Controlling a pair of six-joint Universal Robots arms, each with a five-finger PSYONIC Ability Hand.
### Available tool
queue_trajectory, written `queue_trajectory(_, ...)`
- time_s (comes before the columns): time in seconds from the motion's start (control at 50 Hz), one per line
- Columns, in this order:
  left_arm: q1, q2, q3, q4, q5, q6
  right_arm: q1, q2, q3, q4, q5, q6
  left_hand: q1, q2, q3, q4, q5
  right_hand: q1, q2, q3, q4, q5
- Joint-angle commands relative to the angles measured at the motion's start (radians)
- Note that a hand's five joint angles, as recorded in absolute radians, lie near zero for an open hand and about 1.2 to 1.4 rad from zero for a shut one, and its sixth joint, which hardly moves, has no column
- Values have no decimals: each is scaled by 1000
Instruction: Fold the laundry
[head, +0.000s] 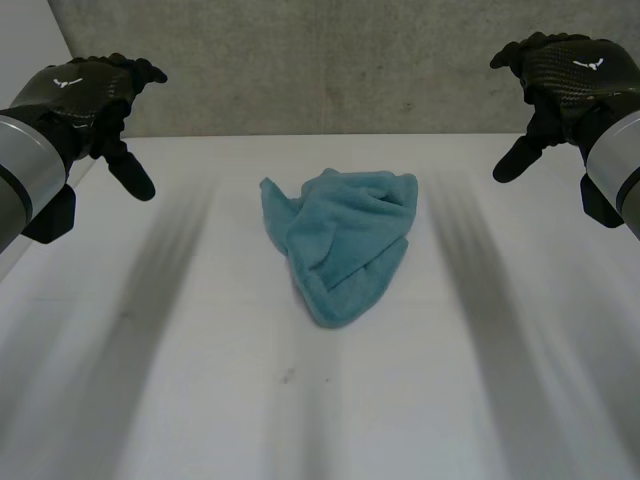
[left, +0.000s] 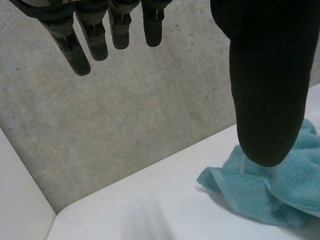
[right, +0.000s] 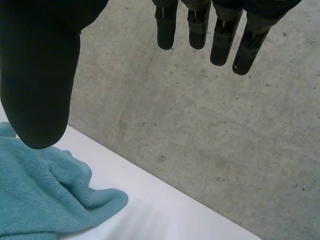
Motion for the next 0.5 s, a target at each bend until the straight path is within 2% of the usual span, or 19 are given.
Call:
queue_trajectory(0.02,-2,-9,-7,24,0,2,4,1,11,-4,-13,-3,1,11,7,9,-27,-20,-49,-42,-60,-69)
queue_trajectory(0.16,-4,-47,-33,91,0,5,4,44,10,-4,-24,-12,1,11,8,9,-26,-20,-49,-42,-60,-69)
queue_trajectory(0.32,-5,-73,-27,105,-1,3,20,118,24,-8,-162,-156,7,17,14,15,-20,-20,-49,-42,-60,-69)
queue_trajectory(0.36,-4,-73,-27,105,-1,3,43,191,1,-12,-219,-219,4,14,11,12,-23,-20,-49,-42,-60,-69)
queue_trajectory(0.42,-4,-72,-28,110,-1,2,63,244,-27,-18,-244,-243,4,14,11,12,-23,-20,-49,-42,-60,-69)
queue_trajectory(0.46,-4,-72,-30,116,-3,2,123,366,-123,-38,-274,-271,4,14,11,12,-23,-20,-49,-42,-60,-69)
queue_trajectory(0.48,-2,-70,-31,122,-1,2,123,367,-123,-38,-274,-271,4,14,11,12,-23,-20,-49,-42,-60,-69)
queue_trajectory(0.5,-2,-70,-31,122,-1,2,151,427,-175,-47,-280,-279,4,14,11,12,-23,-20,-49,-42,-60,-69)
